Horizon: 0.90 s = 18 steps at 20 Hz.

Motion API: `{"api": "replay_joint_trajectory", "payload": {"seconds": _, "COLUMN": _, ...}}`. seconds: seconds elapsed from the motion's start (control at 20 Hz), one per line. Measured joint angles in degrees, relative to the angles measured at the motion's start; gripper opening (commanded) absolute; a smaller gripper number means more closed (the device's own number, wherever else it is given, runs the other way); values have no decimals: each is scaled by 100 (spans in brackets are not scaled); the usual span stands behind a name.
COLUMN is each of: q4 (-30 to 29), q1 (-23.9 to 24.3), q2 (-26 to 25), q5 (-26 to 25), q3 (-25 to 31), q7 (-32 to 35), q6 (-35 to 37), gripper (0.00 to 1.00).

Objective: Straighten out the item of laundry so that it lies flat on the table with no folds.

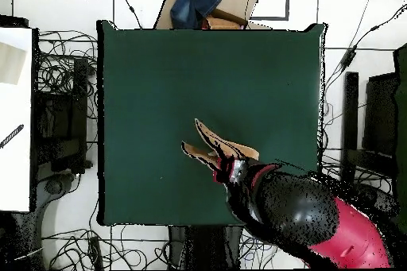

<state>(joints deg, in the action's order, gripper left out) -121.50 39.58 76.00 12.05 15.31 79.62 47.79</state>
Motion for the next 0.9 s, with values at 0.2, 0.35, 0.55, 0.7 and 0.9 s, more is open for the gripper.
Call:
{"api": "replay_joint_trajectory", "payload": {"seconds": 0.2, "q4": -51, "q1": 0, "q2": -85, "q5": 1, "q3": 12, "q7": 0, "q6": -141, "gripper": 0}}
{"api": "replay_joint_trajectory", "payload": {"seconds": 0.35, "q4": -77, "q1": 0, "q2": -147, "q5": 1, "q3": 29, "q7": 0, "q6": -213, "gripper": 0}}
{"api": "replay_joint_trajectory", "payload": {"seconds": 0.55, "q4": -104, "q1": 0, "q2": -164, "q5": 1, "q3": 41, "q7": 0, "q6": -220, "gripper": 0}}
{"api": "replay_joint_trajectory", "payload": {"seconds": 0.7, "q4": -118, "q1": 0, "q2": -163, "q5": 1, "q3": 41, "q7": 0, "q6": -222, "gripper": 0}}
{"api": "replay_joint_trajectory", "payload": {"seconds": 0.9, "q4": -145, "q1": -11, "q2": -153, "q5": 1, "q3": 41, "q7": 0, "q6": -220, "gripper": 0}}
